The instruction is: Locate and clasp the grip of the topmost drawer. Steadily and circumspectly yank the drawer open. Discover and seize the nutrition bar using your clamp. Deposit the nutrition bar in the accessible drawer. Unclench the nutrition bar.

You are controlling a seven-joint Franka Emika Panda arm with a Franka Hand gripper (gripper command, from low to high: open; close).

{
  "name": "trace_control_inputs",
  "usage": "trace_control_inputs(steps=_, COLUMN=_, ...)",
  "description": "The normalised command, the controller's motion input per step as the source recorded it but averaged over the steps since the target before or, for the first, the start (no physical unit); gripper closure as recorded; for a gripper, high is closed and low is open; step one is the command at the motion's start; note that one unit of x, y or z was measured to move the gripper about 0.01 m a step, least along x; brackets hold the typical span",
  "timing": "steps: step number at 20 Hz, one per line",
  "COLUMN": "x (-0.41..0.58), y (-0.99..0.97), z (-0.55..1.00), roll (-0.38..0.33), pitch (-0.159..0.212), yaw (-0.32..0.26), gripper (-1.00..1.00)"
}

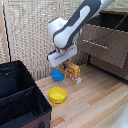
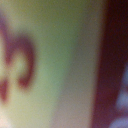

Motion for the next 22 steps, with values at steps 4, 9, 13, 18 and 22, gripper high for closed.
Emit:
trace_control_inputs(steps=4, x=0.486, y=0.36, z=1.00, roll=-0.015, pitch=0.063, yaw=-0.112, gripper=1.00)
trace_control_inputs(steps=9, x=0.490, y=0.08, z=0.99, roll=-0.009, pitch=0.092, yaw=-0.131, gripper=1.00)
trace_control_inputs(steps=13, x=0.467, y=-0.05, z=0.99, roll=-0.002, pitch=0.109, yaw=-0.136, gripper=1.00)
trace_control_inputs(steps=18, x=0.386, y=-0.18, z=0.91, roll=0.002, pitch=0.126, yaw=-0.177, gripper=1.00)
trace_control_inputs(steps=22, x=0.415, y=-0.33, z=0.86, roll=0.010, pitch=0.106, yaw=-0.178, gripper=1.00)
